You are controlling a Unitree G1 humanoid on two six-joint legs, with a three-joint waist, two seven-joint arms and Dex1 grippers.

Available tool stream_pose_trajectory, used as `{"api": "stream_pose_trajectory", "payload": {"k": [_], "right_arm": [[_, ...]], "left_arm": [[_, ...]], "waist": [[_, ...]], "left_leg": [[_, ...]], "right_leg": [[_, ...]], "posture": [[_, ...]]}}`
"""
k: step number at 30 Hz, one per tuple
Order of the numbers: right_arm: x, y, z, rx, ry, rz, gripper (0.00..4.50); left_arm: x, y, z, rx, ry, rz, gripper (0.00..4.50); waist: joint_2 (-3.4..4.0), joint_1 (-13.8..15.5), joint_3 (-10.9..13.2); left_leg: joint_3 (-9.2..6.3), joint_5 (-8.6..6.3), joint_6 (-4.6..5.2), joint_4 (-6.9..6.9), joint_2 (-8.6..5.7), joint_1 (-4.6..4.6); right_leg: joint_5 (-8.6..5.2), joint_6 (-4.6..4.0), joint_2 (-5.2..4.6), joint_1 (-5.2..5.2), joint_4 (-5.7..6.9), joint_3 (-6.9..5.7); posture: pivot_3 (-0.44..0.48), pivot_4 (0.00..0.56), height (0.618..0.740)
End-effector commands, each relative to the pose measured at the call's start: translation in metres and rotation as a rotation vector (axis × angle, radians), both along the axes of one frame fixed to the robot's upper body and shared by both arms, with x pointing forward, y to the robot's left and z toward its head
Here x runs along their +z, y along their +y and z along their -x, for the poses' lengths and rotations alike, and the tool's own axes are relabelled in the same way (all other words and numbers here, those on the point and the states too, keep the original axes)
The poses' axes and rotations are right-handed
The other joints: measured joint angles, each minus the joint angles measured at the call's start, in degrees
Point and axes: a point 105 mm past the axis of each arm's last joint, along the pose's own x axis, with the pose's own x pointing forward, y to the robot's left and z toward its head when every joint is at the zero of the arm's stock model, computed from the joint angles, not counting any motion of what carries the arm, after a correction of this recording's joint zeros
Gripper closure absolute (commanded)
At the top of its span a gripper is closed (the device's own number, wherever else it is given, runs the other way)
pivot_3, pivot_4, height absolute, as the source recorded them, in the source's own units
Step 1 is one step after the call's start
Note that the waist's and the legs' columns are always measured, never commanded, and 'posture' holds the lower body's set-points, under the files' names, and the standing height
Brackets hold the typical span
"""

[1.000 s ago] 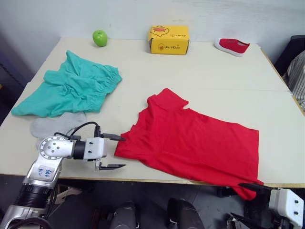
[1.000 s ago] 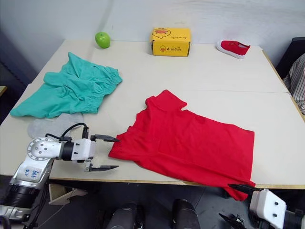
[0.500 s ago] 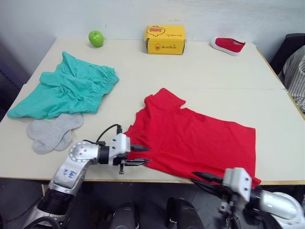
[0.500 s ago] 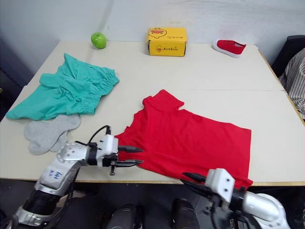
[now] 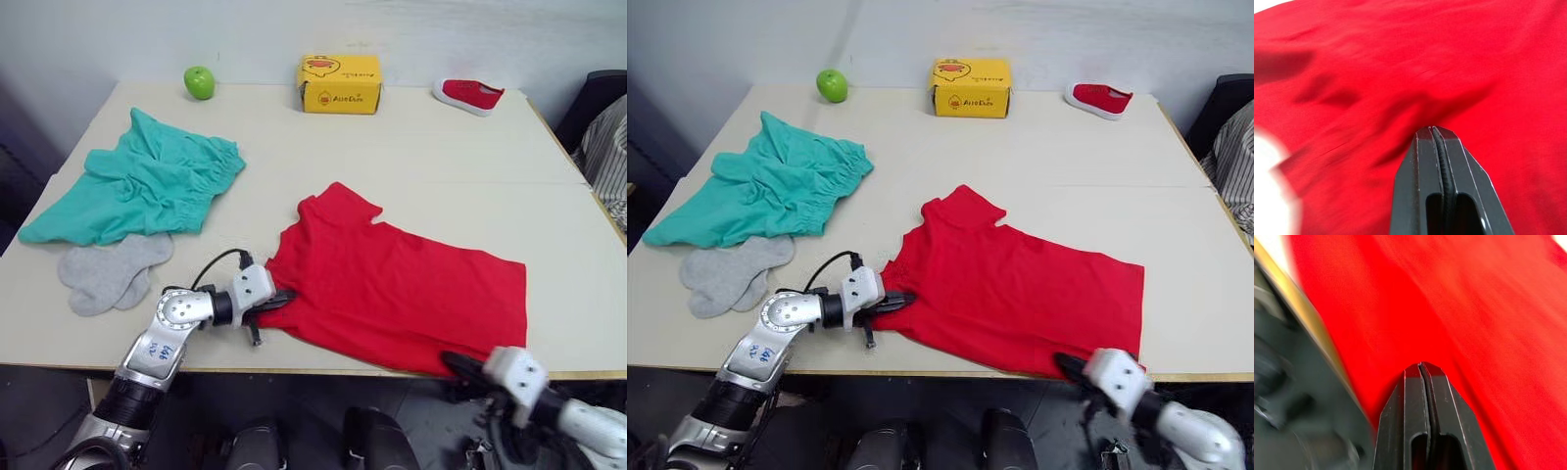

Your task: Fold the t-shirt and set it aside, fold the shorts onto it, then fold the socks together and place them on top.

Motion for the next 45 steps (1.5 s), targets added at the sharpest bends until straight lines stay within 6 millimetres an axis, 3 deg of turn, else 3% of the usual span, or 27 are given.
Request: {"api": "stream_pose_trajectory", "payload": {"k": [1, 5, 7, 10, 13, 16, 18, 22, 26, 30, 34, 37, 43, 44, 45], "right_arm": [[0.004, -0.036, 0.016, -0.088, 0.004, 0.03, 4.5], [0.019, -0.072, 0.024, -0.218, -0.041, 0.025, 4.5], [0.031, -0.078, 0.021, -0.243, -0.088, -0.008, 4.5], [0.043, -0.066, 0.017, -0.191, -0.104, -0.06, 4.5], [0.051, -0.032, 0.017, -0.056, -0.077, -0.142, 4.5], [0.038, -0.006, 0.025, 0.057, 0.015, -0.142, 4.5], [0.032, 0.0, 0.028, 0.087, 0.043, -0.13, 4.5], [0.014, -0.001, 0.022, 0.063, 0.063, -0.087, 4.5], [0.007, -0.023, 0.016, -0.036, 0.055, -0.036, 4.5], [0.015, -0.041, 0.019, -0.085, 0.056, -0.019, 4.5], [0.038, -0.036, 0.029, -0.061, 0.04, -0.094, 4.5], [0.046, -0.023, 0.038, 0.049, 0.064, -0.025, 3.88], [0.039, -0.011, 0.046, 0.168, 0.076, 0.147, 1.84], [0.036, -0.009, 0.044, 0.183, 0.066, 0.185, 1.81], [0.032, -0.008, 0.041, 0.2, 0.054, 0.229, 1.81]], "left_arm": [[-0.014, 0.013, -0.004, 0.065, 0.032, -0.046, 4.47], [-0.004, 0.007, -0.003, 0.021, -0.01, 0.03, 4.47], [0.009, 0.001, 0.0, -0.019, -0.034, 0.129, 4.47], [0.023, 0.002, 0.0, -0.028, -0.079, 0.182, 4.47], [0.032, 0.006, 0.002, -0.041, -0.096, 0.199, 4.47], [0.024, 0.006, 0.008, -0.057, -0.058, 0.163, 4.47], [0.019, 0.005, 0.011, -0.065, -0.044, 0.14, 4.47], [0.002, 0.006, 0.01, -0.027, -0.009, 0.055, 4.47], [-0.007, 0.015, 0.007, 0.026, 0.012, 0.005, 4.47], [-0.006, 0.029, 0.002, 0.074, 0.001, -0.019, 4.47], [0.015, 0.034, 0.005, 0.052, -0.049, 0.063, 4.47], [0.032, 0.039, 0.021, -0.059, -0.098, 0.084, 3.87], [0.032, 0.05, 0.036, -0.175, -0.182, -0.082, 2.0], [0.028, 0.053, 0.037, -0.185, -0.187, -0.122, 1.66], [0.024, 0.055, 0.036, -0.187, -0.194, -0.154, 1.66]], "waist": [[0.09, -0.13, -0.17], [0.41, -0.34, -0.36], [0.49, -0.4, -0.38], [0.48, -0.5, -0.37], [0.52, -0.51, -0.36], [0.52, -0.41, -0.36], [0.52, -0.22, -0.36], [0.48, -0.17, -0.34], [0.5, -0.26, -0.35], [0.56, -0.32, -0.39], [0.57, -0.31, -0.38], [0.58, -0.54, -0.37], [0.57, -0.16, -0.36], [0.56, -0.17, -0.36], [0.56, -0.2, -0.36]], "left_leg": [[0.0, -0.02, 0.02, -0.02, 0.02, 0.0], [-0.01, -0.1, 0.14, -0.03, 0.03, 0.02], [0.01, -0.1, 0.15, -0.03, 0.02, 0.02], [-0.01, -0.1, 0.12, -0.03, 0.08, -0.01], [0.0, -0.09, 0.1, -0.07, 0.09, -0.03], [-0.01, -0.1, 0.11, -0.08, 0.08, -0.03], [-0.01, -0.11, 0.12, -0.07, 0.05, -0.04], [0.01, -0.11, 0.14, -0.06, -0.03, -0.1], [0.01, -0.13, 0.15, -0.06, 0.0, -0.1], [0.01, -0.14, 0.14, -0.08, 0.03, -0.07], [0.0, -0.16, 0.17, -0.09, 0.07, -0.06], [0.01, -0.18, 0.12, -0.15, 0.13, -0.07], [0.03, -0.25, 0.12, -0.14, 0.09, -0.1], [0.03, -0.27, 0.11, -0.14, 0.09, -0.1], [0.03, -0.35, -0.02, -0.14, 0.09, -0.1]], "right_leg": [[0.0, 0.0, 0.0, 0.0, -0.01, 0.02], [0.0, -0.01, 0.0, 0.0, -0.01, 0.28], [0.0, -0.01, -0.02, -0.01, 0.0, 0.37], [-0.01, -0.03, 0.02, -0.05, 0.0, 0.4], [-0.02, -0.05, 0.04, -0.1, 0.01, 0.41], [-0.03, -0.05, 0.03, -0.09, 0.01, 0.39], [-0.02, -0.04, 0.01, -0.07, -0.03, 0.37], [0.02, 0.04, -0.06, -0.07, -0.13, 0.37], [0.02, 0.03, -0.03, -0.08, -0.14, 0.37], [0.0, 0.0, -0.02, -0.08, -0.11, 0.39], [0.0, 0.0, 0.01, -0.08, -0.11, 0.39], [-0.03, -0.05, 0.02, -0.13, -0.11, 0.41], [-0.05, -0.08, 0.02, -0.15, -0.16, 0.39], [-0.04, -0.07, 0.01, -0.15, -0.17, 0.4], [-0.04, -0.08, 0.02, -0.15, -0.2, 0.39]], "posture": [[0.0, 0.15, 0.74], [0.0, 0.15, 0.74], [0.0, 0.15, 0.74], [0.0, 0.15, 0.74], [0.0, 0.15, 0.74], [0.0, 0.15, 0.74], [0.0, 0.15, 0.74], [0.0, 0.15, 0.74], [0.0, 0.15, 0.74], [0.0, 0.15, 0.74], [0.0, 0.15, 0.74], [0.0, 0.15, 0.74], [0.0, 0.15, 0.74], [0.0, 0.15, 0.74], [0.0, 0.15, 0.74]]}}
